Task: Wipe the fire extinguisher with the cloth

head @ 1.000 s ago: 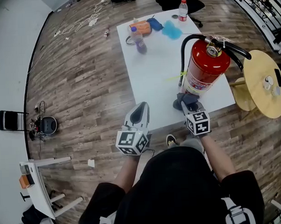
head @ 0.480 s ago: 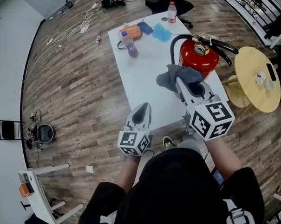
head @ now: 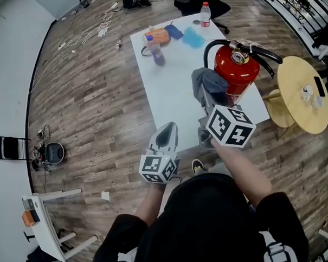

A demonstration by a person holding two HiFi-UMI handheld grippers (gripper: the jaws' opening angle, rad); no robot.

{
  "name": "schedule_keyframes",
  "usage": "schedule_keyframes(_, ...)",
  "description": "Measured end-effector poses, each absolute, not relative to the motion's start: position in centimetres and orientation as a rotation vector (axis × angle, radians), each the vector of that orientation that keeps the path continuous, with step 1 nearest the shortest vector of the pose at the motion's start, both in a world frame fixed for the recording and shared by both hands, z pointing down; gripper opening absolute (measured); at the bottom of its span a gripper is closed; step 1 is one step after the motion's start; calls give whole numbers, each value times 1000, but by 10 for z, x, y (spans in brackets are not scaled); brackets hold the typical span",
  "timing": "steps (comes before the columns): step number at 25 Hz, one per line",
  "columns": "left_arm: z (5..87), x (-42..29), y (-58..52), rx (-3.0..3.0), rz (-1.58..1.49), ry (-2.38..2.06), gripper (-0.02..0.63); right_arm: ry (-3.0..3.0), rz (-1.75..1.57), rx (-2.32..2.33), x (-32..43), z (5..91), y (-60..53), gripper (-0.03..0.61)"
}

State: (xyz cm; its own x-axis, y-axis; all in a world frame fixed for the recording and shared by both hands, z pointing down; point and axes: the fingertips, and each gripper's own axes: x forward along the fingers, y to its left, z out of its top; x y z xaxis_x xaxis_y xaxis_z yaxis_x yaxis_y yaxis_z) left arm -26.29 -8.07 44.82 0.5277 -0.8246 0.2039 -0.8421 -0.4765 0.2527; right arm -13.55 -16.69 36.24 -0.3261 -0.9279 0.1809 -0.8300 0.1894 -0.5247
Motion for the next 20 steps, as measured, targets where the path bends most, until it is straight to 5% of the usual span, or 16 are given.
schedule_keyframes(12,459,-268,-79,2435,115,-1384,37,2513,-1150,-2105,-107,611,-136,67)
schedule_keyframes(20,461,-259,-86,2444,108,-1352,37,2464,-1219,-2090,-86,605,-125,67)
